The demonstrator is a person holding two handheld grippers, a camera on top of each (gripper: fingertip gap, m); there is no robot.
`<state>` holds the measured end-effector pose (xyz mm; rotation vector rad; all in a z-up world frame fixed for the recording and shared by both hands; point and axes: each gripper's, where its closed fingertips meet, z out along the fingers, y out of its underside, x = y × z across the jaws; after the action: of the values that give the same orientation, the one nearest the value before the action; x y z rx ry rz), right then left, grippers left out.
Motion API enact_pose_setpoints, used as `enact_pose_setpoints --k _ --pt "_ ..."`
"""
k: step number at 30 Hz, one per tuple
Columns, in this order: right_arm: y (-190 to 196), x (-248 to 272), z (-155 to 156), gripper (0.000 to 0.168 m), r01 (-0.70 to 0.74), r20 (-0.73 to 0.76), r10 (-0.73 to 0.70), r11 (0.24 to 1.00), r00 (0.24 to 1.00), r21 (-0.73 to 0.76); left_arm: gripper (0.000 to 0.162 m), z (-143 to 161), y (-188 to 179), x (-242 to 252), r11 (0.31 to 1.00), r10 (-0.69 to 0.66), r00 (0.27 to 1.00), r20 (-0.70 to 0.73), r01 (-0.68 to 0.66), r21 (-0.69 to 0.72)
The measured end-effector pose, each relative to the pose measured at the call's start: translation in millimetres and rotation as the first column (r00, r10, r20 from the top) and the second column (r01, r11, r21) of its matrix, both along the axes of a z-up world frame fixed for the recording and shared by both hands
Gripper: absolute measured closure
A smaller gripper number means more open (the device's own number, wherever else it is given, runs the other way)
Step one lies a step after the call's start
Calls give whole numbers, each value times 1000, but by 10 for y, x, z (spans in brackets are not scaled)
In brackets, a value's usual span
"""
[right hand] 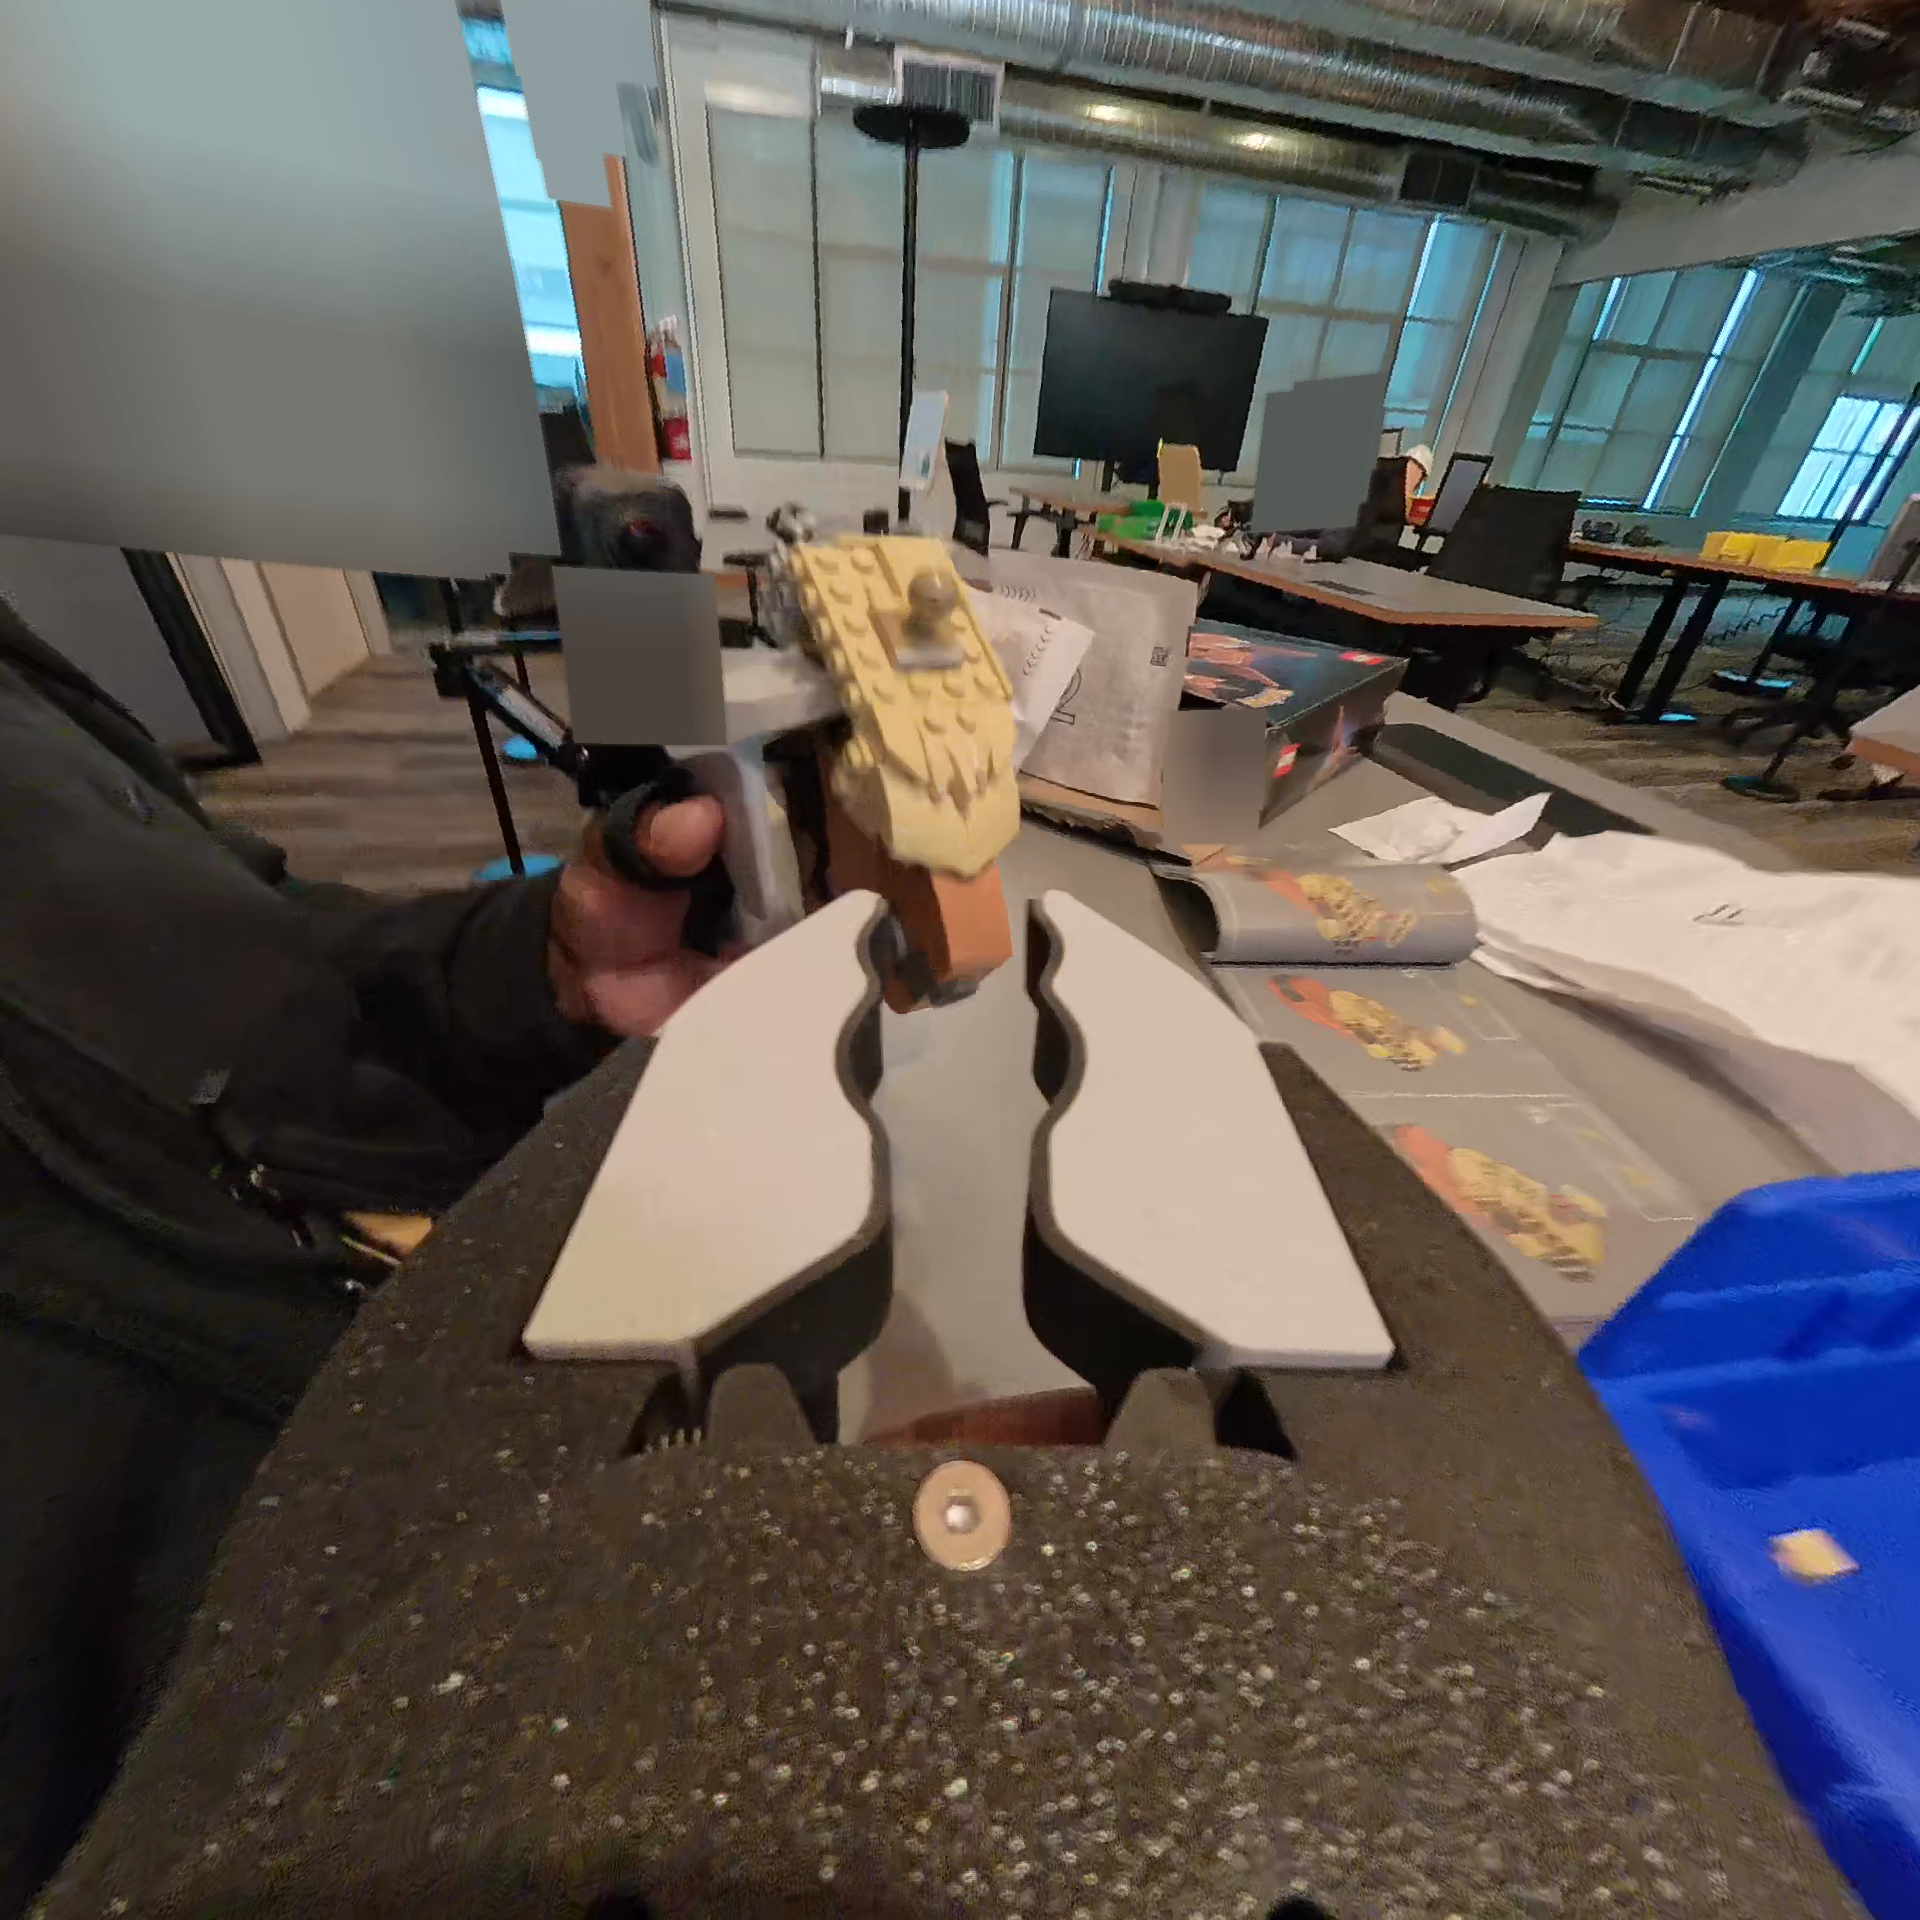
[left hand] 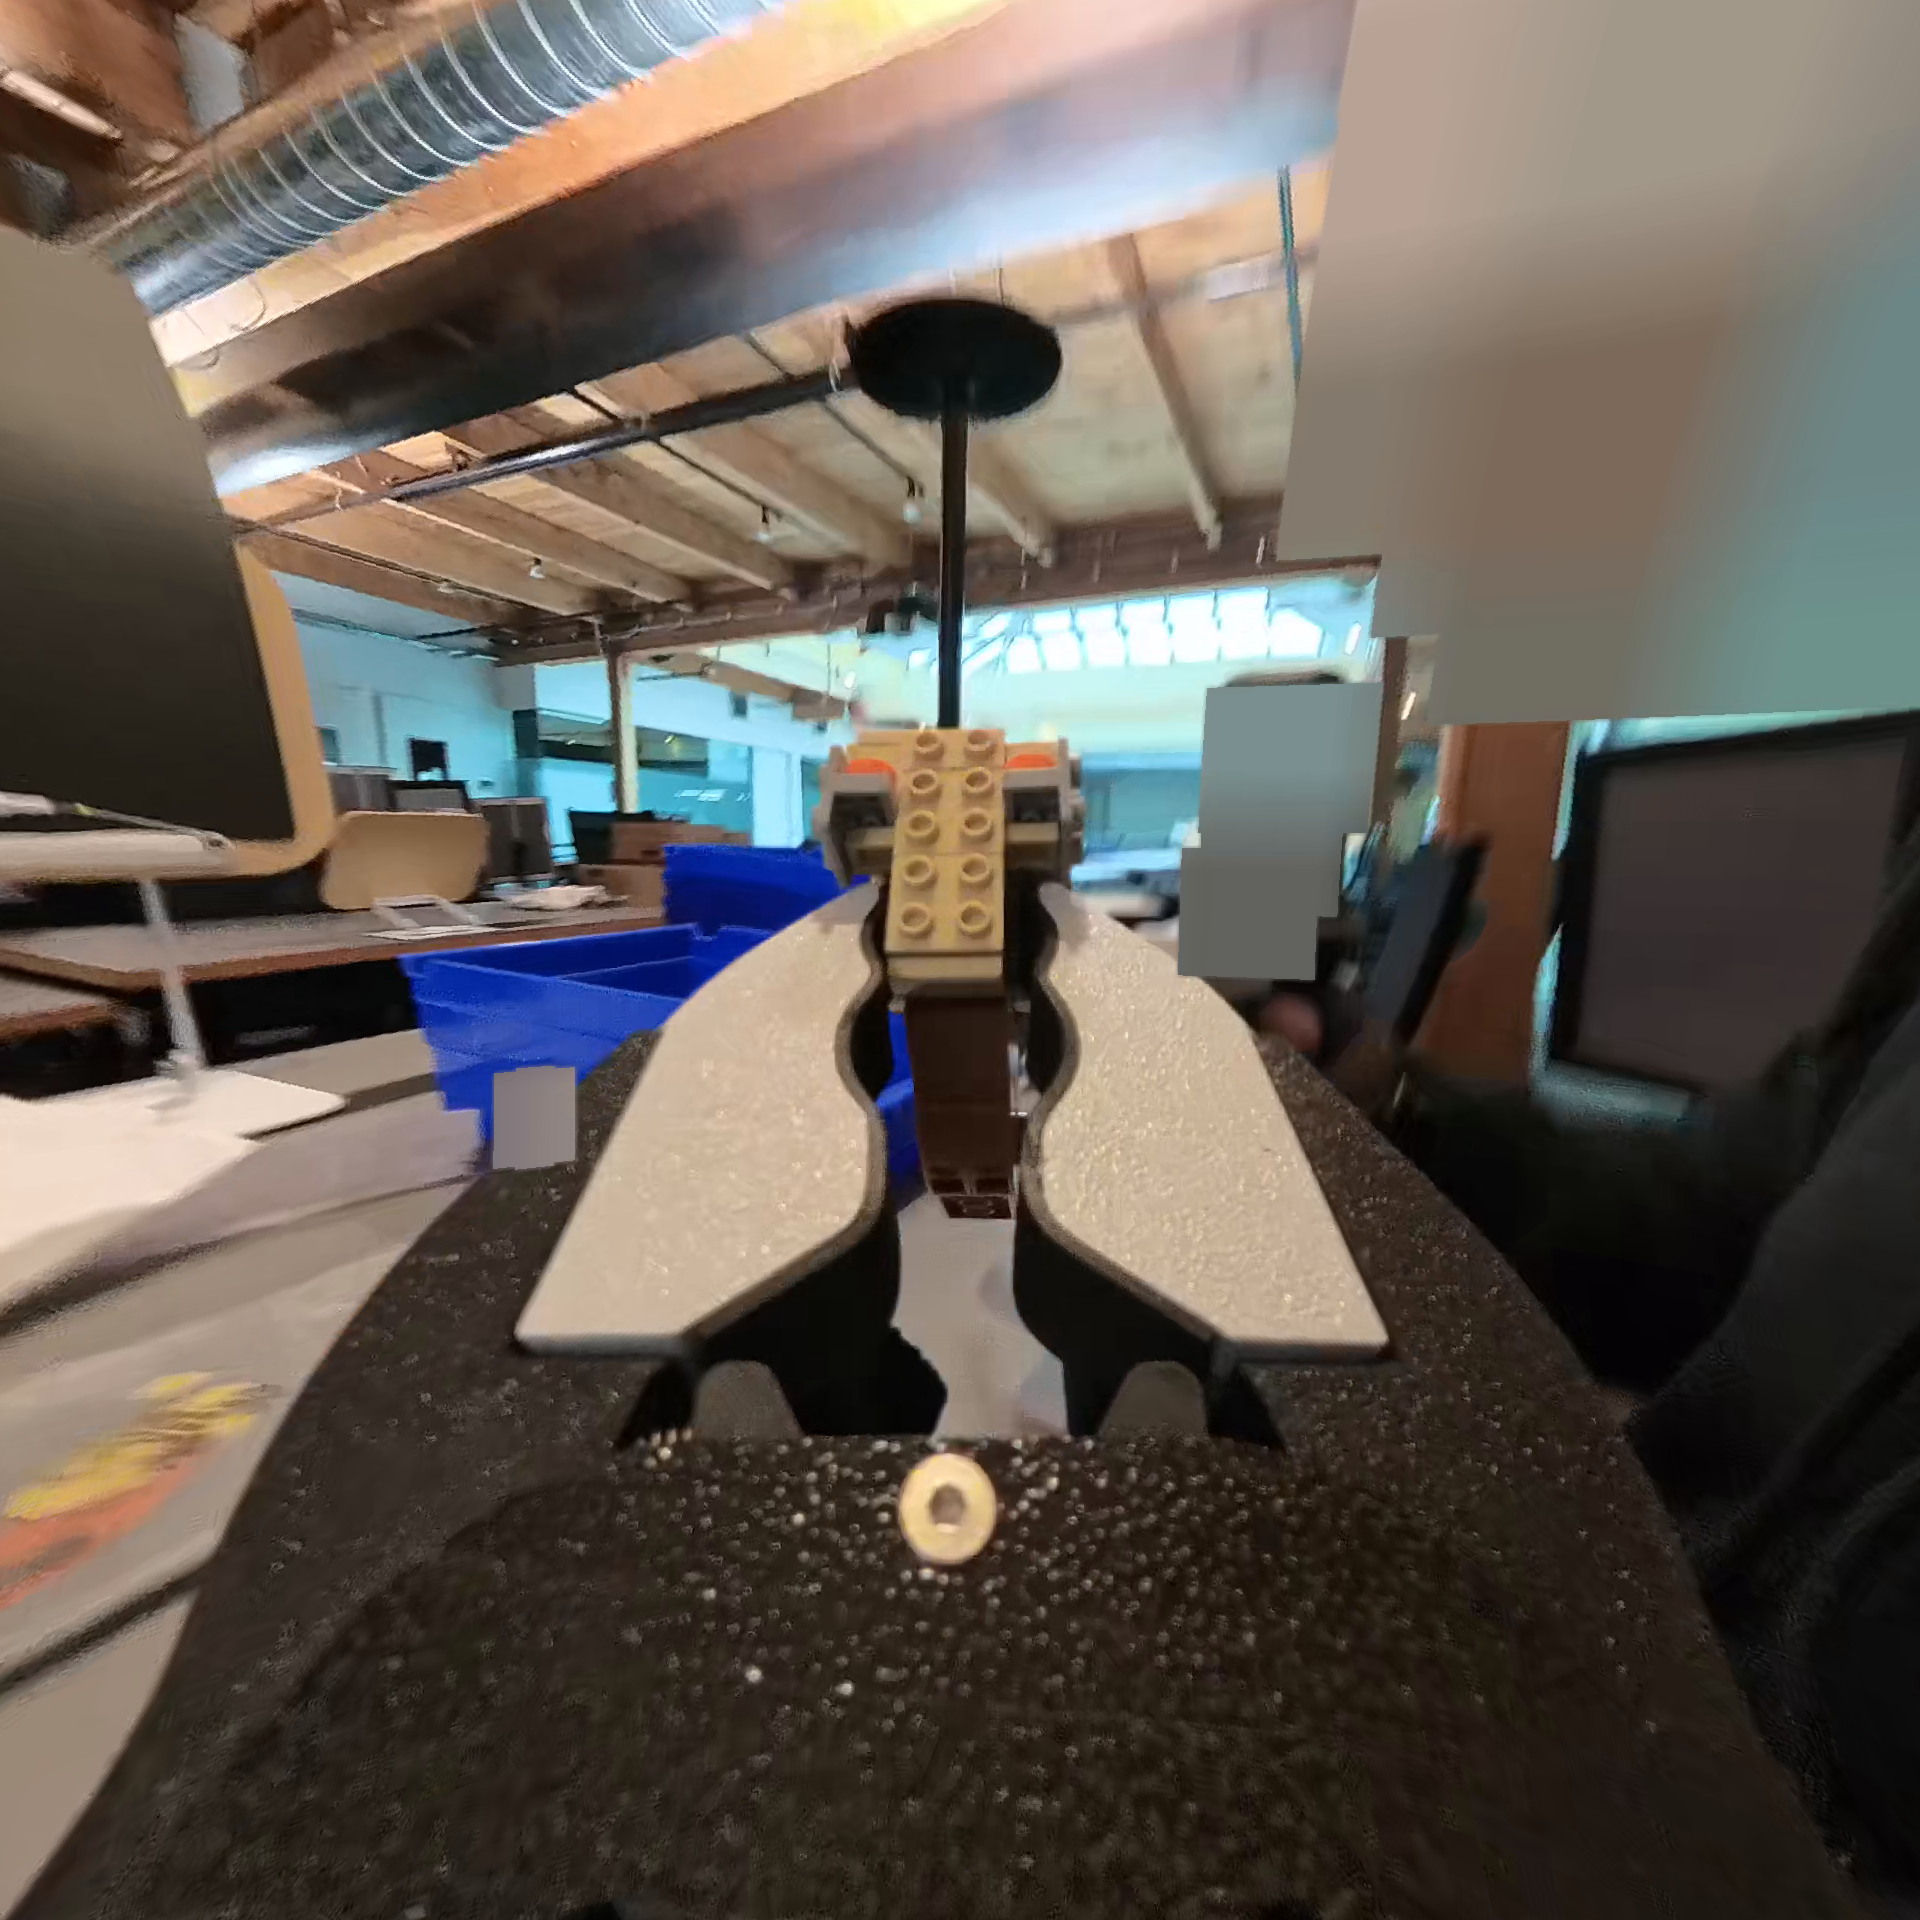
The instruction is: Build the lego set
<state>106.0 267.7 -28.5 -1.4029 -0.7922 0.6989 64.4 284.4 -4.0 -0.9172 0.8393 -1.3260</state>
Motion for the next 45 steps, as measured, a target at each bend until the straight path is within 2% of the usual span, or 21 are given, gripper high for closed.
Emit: enact_pose_setpoints --k 4,8,12,29,45 --pt "5 2 250 168 -65 193 50 995 980 72 141 -97 -13 73 970 65 977 -202 -14 244" --pt "40 -148 333 168 -163 340 131 984 931 67 141 -217 -17 101 941 52 945 -322 61 332" --pt "115 -260 213 168 -207 426 174 978 888 31 141 -324 -6 119 919 56 920 -388 104 380" --pt "120 -225 -12 168 -188 415 180 982 892 -23 141 -467 -61 190 854 131 859 -495 156 497" --pt "195 -124 -142 168 -145 429 169 986 887 -88 141 -606 41 253 823 255 739 -624 173 541"
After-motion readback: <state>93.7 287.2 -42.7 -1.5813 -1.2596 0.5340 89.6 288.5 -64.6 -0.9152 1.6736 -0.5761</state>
